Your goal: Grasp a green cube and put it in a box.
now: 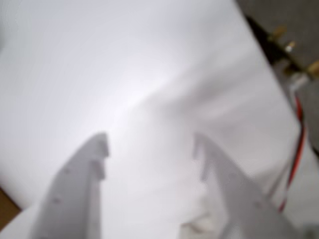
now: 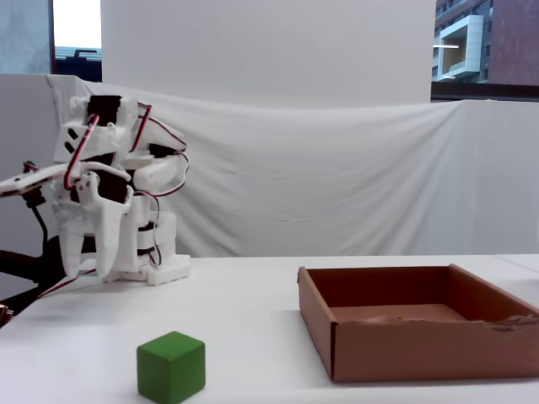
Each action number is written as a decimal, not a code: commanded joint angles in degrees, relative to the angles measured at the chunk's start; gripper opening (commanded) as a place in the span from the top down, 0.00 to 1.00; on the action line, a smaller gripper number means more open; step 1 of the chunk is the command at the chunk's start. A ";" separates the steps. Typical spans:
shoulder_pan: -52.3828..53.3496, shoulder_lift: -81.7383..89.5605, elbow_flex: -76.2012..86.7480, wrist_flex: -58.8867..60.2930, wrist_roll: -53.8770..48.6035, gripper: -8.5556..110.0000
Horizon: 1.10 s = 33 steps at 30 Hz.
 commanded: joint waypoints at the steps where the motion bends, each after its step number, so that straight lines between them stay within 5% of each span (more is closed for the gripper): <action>1: -0.53 -5.27 -6.24 -1.67 0.70 0.73; 18: 1.14 -37.53 -31.20 -7.47 6.86 0.73; 33: -9.32 -62.84 -49.13 -10.72 17.75 0.73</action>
